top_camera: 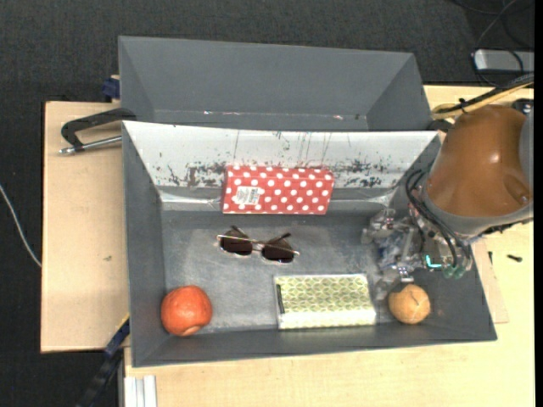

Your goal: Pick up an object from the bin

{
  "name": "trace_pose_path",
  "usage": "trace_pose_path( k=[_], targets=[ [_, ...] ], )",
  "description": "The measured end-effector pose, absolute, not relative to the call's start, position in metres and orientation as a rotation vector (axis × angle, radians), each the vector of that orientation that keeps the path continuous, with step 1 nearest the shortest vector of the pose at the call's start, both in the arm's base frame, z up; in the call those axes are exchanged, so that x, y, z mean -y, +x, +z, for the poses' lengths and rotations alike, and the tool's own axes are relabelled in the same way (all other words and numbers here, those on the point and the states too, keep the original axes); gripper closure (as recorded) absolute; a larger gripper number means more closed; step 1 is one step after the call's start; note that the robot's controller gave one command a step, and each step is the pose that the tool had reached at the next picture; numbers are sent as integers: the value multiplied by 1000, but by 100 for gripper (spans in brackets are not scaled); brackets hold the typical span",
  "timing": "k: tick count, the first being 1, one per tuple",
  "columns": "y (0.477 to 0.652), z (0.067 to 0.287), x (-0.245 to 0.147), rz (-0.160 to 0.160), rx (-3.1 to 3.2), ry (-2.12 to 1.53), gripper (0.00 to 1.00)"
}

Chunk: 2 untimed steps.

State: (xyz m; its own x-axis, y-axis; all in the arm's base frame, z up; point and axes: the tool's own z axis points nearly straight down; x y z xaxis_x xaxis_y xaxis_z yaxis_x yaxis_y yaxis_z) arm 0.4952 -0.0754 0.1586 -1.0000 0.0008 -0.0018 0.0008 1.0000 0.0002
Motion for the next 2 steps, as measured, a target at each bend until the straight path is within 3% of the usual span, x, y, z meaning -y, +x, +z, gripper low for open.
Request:
trace_pose_path(
  k=[1,2],
  targets=[
    [495,159,75,0,-3139,0,0],
    [503,77,52,-3,-3110,-159,100]
  ],
)
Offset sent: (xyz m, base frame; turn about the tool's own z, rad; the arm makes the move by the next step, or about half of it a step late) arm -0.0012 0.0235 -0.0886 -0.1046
